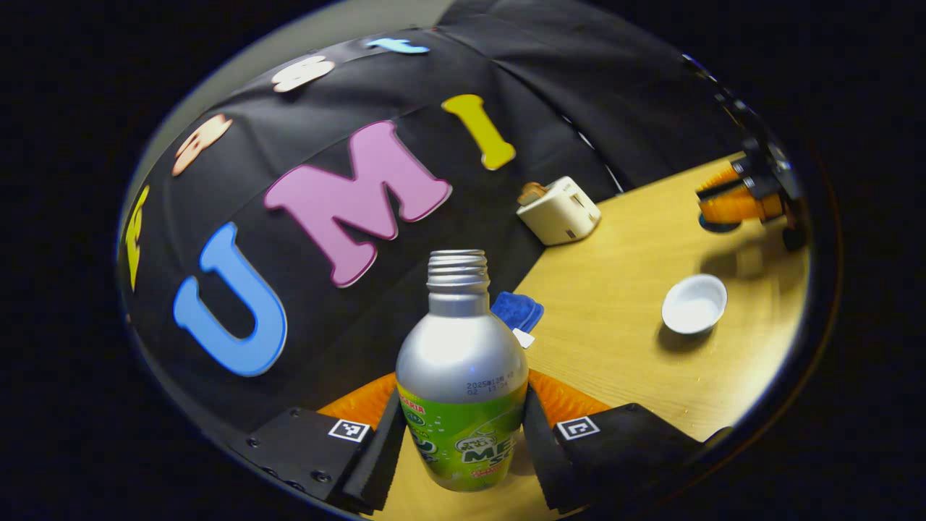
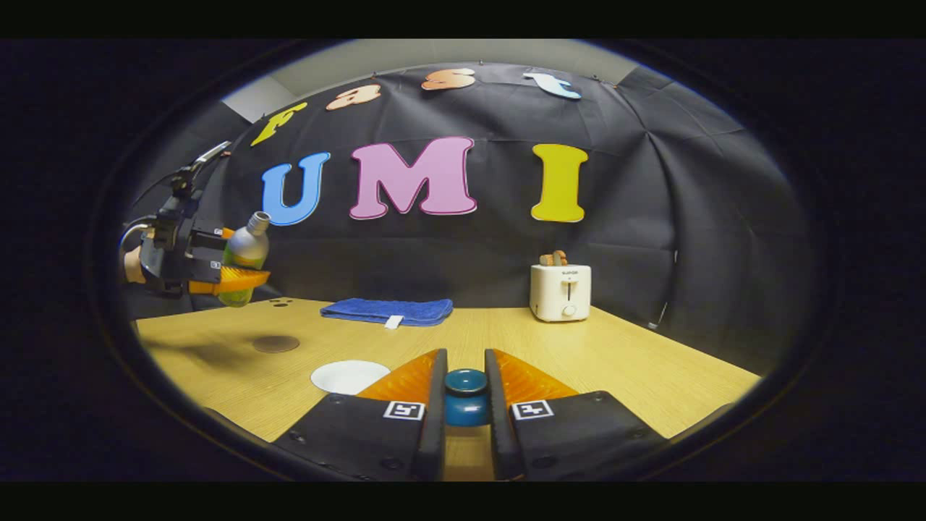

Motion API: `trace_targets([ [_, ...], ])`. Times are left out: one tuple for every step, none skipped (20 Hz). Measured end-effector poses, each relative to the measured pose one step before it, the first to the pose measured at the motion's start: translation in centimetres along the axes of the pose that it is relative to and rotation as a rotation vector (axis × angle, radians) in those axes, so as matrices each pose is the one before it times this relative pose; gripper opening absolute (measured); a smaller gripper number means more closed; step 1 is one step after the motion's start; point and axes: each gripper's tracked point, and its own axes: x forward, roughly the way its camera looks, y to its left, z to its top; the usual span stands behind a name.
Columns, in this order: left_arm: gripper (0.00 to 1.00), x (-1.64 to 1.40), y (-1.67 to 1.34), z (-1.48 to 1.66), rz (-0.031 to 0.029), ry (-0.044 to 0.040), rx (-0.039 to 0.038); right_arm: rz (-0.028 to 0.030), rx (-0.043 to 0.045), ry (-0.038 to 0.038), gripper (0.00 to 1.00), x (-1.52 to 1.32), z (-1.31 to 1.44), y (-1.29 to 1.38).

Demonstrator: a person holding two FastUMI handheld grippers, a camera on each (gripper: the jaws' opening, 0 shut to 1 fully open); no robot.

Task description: Open the teacup lid with one hand, grasp the water bottle and pour water into the teacup with the other hand; after pouring, place the water bottle on the coaster and then close the teacup lid.

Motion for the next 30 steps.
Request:
trace_targets([
  [0.78, 0.081, 0.639, -0.244, 0.01814, -0.02296, -0.10794, -0.00412, -0.00049, -0.00037, 0.29, 0.002, -0.001, -0.053],
  [0.78, 0.144, 0.882, -0.373, 0.01818, -0.01643, -0.10953, -0.00265, 0.00025, 0.00017, 0.29, -0.027, -0.032, -0.081],
  [0.78, 0.234, 0.881, -0.395, 0.01683, -0.01444, -0.10187, -0.0021, -0.00007, 0.00045, 0.29, 0.008, -0.005, 0.025],
  [0.78, 0.195, 0.632, -0.797, 0.01625, -0.00355, -0.07293, -0.00429, 0.00004, 0.0, 0.29, -0.024, 0.035, -0.082],
  [0.78, 0.254, 0.589, -1.004, 0.01136, -0.00339, -0.06144, -0.00851, -0.00046, -0.00056, 0.29, -0.007, 0.014, -0.124],
  [0.78, 0.316, 0.113, -0.727, -0.00305, -0.00898, -0.05783, -0.01242, -0.00057, -0.00118, 0.27, 0.005, 0.047, -0.222],
  [0.78, 0.467, 0.0, -0.257, -0.00976, -0.01036, -0.05937, -0.01473, -0.00044, -0.00056, 0.25, -0.114, -0.054, -0.248],
  [0.78, 0.533, 0.184, -0.384, 0.00022, -0.00035, -0.04513, -0.01494, -0.00053, -0.00069, 0.29, -0.055, 0.047, -0.245],
  [0.78, 0.275, 0.074, -0.814, -0.00158, 0.01, -0.02901, -0.01424, -0.00038, -0.00023, 0.29, 0.017, 0.012, -0.22],
  [0.78, 0.253, 0.194, -0.546, 0.00112, 0.01126, -0.01635, -0.01067, -0.00033, -0.00029, 0.29, -0.038, -0.045, -0.148],
  [0.78, 0.219, 0.14, -0.659, -0.00565, 0.00537, -0.01652, -0.00828, -0.00009, 0.00007, 0.34, -0.025, 0.078, -0.051],
  [0.79, 0.222, -0.055, -0.571, -0.00784, 0.0038, -0.01703, -0.00524, -0.00008, -0.0005, 0.34, -0.016, -0.024, -0.071],
  [0.79, 0.344, 0.037, -0.436, -0.0013, 0.00148, -0.01303, -0.00226, -0.00032, -0.00004, 0.29, -0.031, 0.033, -0.02],
  [0.79, 0.569, 0.073, -0.367, -0.00108, 0.00098, -0.00524, -0.00045, 0.00053, 0.00083, 0.29, 0.055, -0.024, 0.01],
  [0.79, 0.359, 0.103, -0.298, 0.00536, 0.00389, -0.00114, 0.00008, -0.00001, 0.00004, 0.29, -0.043, -0.028, 0.006],
  [0.8, 0.297, -0.068, -0.523, -0.001, 0.00722, 0.00441, -0.00037, 0.00045, -0.00071, 0.33, -0.049, -0.007, -0.01],
  [0.79, 0.136, 0.011, -0.382, 0.00108, 0.00719, 0.00496, 0.00004, -0.00039, 0.00071, 0.31, -0.012, 0.033, 0.002],
  [0.8, 0.098, -0.107, -0.423, -0.00432, 0.01315, -0.0009, -0.00064, 0.0006, -0.00106, 0.29, 0.026, 0.021, 0.002],
  [0.8, -0.055, -0.04, -0.502, -0.00446, 0.01075, 0.00032, -0.00218, -0.00059, 0.00032, 0.34, 0.027, -0.013, -0.008],
  [0.81, -0.074, 0.011, 0.378, -0.00238, -0.01603, 0.00848, -0.00551, 0.00048, -0.00068, 0.29, 0.013, 0.009, -0.113],
  [0.81, 0.252, 0.014, 0.123, 0.00451, -0.00814, 0.00885, -0.00643, -0.00057, -0.00038, 0.29, -0.002, 0.015, -0.117],
  [0.81, -0.22, -0.057, -0.053, -0.00223, 0.00174, 0.00211, -0.00115, 0.00021, 0.00025, 0.29, -0.024, -0.008, -0.027],
  [0.81, -0.086, -0.223, -0.362, -0.01003, 0.00308, 0.00084, 0.00009, -0.00039, 0.00064, 0.29, -0.009, -0.024, 0.074],
  [0.83, -0.337, -0.057, 0.036, -0.00419, -0.0022, 0.00303, -0.00017, 0.00035, -0.00066, 0.29, 0.0, 0.057, 0.021],
  [0.83, 0.471, -0.018, -0.302, -0.00322, 0.01006, 0.00296, 0.00011, -0.00032, 0.00042, 0.29, -0.008, -0.017, -0.027],
  [0.83, -0.127, -0.015, -0.425, -0.00073, 0.01493, 0.00769, -0.00028, 0.00033, -0.00032, 0.29, -0.038, 0.01, 0.006],
  [0.83, -0.212, 0.074, -0.316, 0.00437, 0.0089, 0.00706, 0.00008, -0.00036, 0.0002, 0.29, 0.008, 0.008, 0.014],
  [0.86, -0.428, -0.239, -0.239, -0.00078, 0.00602, 0.00684, -0.00021, 0.0004, -0.00018, 0.29, 0.019, -0.012, 0.005],
  [0.87, -0.331, -0.111, -0.157, -0.00203, 0.00664, 0.0066, 0.00011, -0.00036, -0.00008, 0.29, 0.011, 0.007, 0.005],
  [0.92, -0.08, 0.099, -0.074, 0.00326, 0.00491, 0.00605, -0.00014, 0.00027, -0.00002, 0.29, -0.03, -0.008, -0.021],
])
